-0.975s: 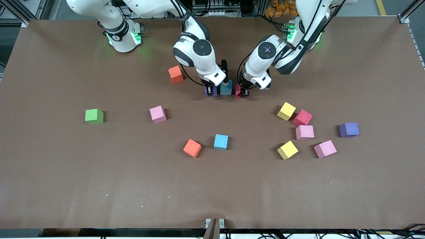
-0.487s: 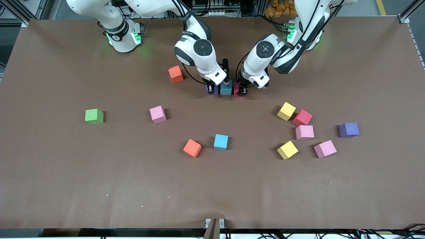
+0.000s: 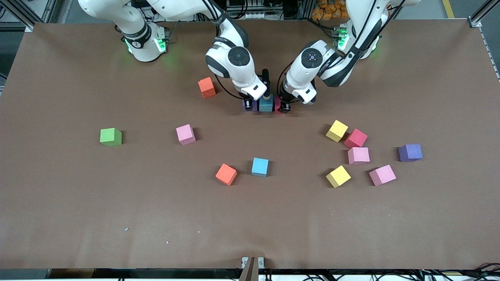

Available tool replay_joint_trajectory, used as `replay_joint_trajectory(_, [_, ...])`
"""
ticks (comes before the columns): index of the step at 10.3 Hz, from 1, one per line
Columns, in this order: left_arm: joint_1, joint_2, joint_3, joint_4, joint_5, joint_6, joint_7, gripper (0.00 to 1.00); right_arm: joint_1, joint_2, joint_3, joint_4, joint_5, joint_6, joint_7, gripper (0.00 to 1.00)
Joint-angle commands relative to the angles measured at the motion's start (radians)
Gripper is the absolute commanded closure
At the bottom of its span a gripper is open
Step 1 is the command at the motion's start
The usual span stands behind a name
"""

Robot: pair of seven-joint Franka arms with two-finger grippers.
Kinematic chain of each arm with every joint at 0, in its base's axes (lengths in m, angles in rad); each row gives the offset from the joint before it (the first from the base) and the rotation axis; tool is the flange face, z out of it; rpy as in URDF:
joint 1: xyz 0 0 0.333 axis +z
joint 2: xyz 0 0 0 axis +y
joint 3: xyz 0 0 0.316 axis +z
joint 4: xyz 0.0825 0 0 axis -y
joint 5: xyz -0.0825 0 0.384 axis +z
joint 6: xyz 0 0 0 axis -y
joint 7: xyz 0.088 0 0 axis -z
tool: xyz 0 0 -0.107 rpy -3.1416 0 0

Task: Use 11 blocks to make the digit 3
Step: 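Press the magenta and purple cubes against the cyan cube in a row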

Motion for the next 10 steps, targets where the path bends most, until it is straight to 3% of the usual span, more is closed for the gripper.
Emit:
replay_joint_trajectory(1, [-0.003, 0.023, -0.005, 0.0, -0.003, 0.026, 0.013, 1.0, 0.014, 0.009, -0.001, 0.007, 0.012, 0.006, 0.024, 1.0])
replay_joint_trajectory(10, [-0.012, 0.04, -0.005, 0.016, -0.003, 0.026, 0.014, 1.0, 0.016, 0.031, -0.001, 0.044, 0.012, 0.003, 0.044, 1.0])
